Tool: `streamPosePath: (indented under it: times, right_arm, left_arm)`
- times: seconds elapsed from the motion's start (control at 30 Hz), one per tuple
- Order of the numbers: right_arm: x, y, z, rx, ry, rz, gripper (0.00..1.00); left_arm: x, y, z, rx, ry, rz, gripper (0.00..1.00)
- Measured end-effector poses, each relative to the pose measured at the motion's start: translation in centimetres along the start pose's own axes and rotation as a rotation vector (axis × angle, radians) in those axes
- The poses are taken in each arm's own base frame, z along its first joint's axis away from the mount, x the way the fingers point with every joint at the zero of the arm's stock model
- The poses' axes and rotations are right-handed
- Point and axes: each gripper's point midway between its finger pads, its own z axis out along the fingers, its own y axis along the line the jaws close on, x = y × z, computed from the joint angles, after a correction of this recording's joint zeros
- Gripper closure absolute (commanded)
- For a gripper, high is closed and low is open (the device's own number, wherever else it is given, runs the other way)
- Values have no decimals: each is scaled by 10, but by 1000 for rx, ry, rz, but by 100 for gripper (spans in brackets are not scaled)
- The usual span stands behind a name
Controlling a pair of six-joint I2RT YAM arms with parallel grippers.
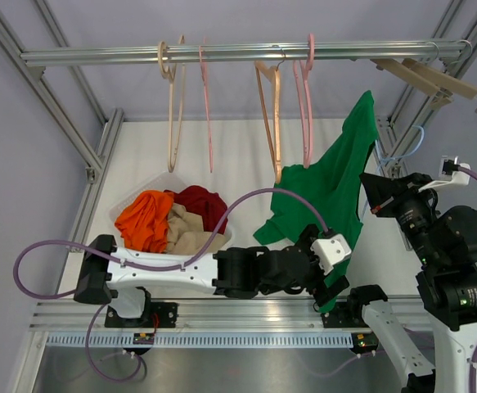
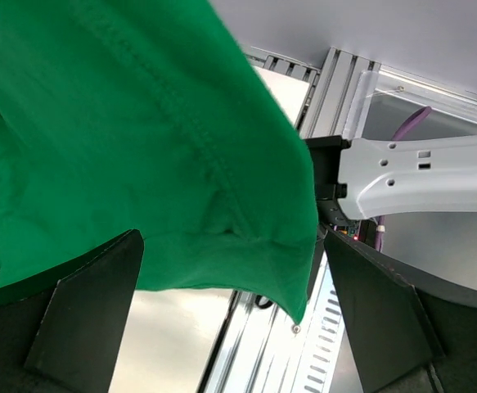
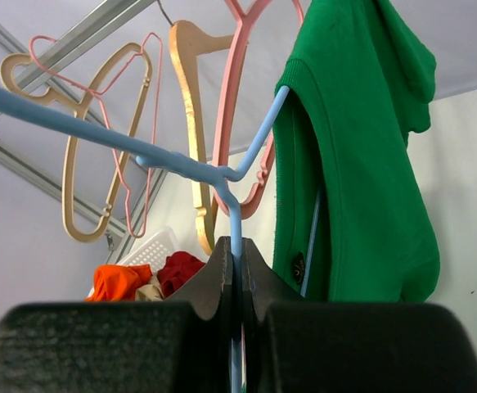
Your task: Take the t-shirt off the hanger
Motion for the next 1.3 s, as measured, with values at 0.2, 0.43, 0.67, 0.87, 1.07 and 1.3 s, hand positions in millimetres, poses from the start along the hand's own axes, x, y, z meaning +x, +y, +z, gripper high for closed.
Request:
streamPosePath:
  times: [0.2,0.43,0.67,0.87,1.07,1.3]
  right_arm:
    - [-7,8,-7,-25,-14,-3,100]
    - [-16,21,-7,-72,-17,-9,100]
    - [-31,42,1,-138,-2,-13,100]
    - [-55,87,-39,-313,-41,-13,100]
    - [-65,135,-122,-550,-98,-41,100]
    - [-47,168,-179,-775,-2,-54,100]
  left_arm:
    - [7,-12,9,8,13,34,29]
    - [22,-25,5,40,30,43,100]
    - [68,-11,-8,12,105,41,100]
    - [79,13,-40,-43,95,42,100]
    - [26,46,-87,-149,-65,31,100]
    - [-53,76,-131,-269,-297,73,100]
